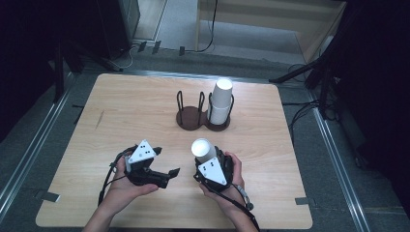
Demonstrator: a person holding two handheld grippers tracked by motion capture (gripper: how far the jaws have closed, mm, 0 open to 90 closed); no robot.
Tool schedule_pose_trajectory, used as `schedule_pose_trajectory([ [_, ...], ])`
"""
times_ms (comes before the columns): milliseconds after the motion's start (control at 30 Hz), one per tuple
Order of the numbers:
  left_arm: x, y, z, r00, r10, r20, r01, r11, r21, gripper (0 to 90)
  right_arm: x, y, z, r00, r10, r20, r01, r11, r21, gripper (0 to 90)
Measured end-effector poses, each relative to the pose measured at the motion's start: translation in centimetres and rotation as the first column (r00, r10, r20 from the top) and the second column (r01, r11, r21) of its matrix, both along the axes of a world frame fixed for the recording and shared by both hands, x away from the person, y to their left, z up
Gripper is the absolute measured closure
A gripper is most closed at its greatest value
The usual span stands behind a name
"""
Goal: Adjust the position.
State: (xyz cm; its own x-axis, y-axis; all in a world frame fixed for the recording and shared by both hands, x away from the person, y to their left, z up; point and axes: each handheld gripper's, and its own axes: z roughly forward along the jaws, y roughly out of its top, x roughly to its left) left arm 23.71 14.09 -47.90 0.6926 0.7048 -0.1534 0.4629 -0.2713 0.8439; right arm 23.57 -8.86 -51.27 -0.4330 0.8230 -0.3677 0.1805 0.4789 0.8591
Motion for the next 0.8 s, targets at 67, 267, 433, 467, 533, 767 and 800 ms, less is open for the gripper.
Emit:
schedule_pose_trajectory([
  [67,-0.1,-0.1,0.1,0.9999,-0.011,0.002,0.011,0.9999,0.008,6.8,-0.2,0.4,-0.1,0.9996,0.011,0.024,-0.011,0.999,-0.039,29.2],
  [267,-0.3,-0.3,0.2,0.9994,-0.004,0.033,0.003,0.9998,0.022,14.7,-0.6,1.1,-0.6,0.9976,0.031,0.062,-0.024,0.993,-0.117,29.2],
  [433,-0.6,-0.9,-0.1,0.9982,-0.043,0.04,0.041,0.9982,0.045,16.7,-1.1,2.0,-1.1,0.992,0.055,0.114,-0.03,0.977,-0.212,29.4],
  [467,-0.7,-1.0,0.0,0.9978,-0.044,0.049,0.042,0.9981,0.045,18.8,-1.2,2.1,-1.1,0.9903,0.061,0.124,-0.032,0.973,-0.229,29.4],
  [533,-0.8,-1.0,0.2,0.997,-0.045,0.063,0.043,0.9983,0.04,21.4,-1.4,2.4,-1.3,0.988,0.068,0.138,-0.03,0.966,-0.259,29.5],
  [767,-1.0,-1.5,-0.3,0.9947,-0.078,0.067,0.074,0.9956,0.057,22.2,-1.9,2.9,-1.7,0.9811,0.096,0.168,-0.038,0.947,-0.318,29.5],
  [800,-1.0,-1.6,-0.3,0.9945,-0.08,0.068,0.076,0.9952,0.061,22.2,-1.9,3.0,-1.7,0.98,0.102,0.171,-0.043,0.947,-0.319,29.5],
])
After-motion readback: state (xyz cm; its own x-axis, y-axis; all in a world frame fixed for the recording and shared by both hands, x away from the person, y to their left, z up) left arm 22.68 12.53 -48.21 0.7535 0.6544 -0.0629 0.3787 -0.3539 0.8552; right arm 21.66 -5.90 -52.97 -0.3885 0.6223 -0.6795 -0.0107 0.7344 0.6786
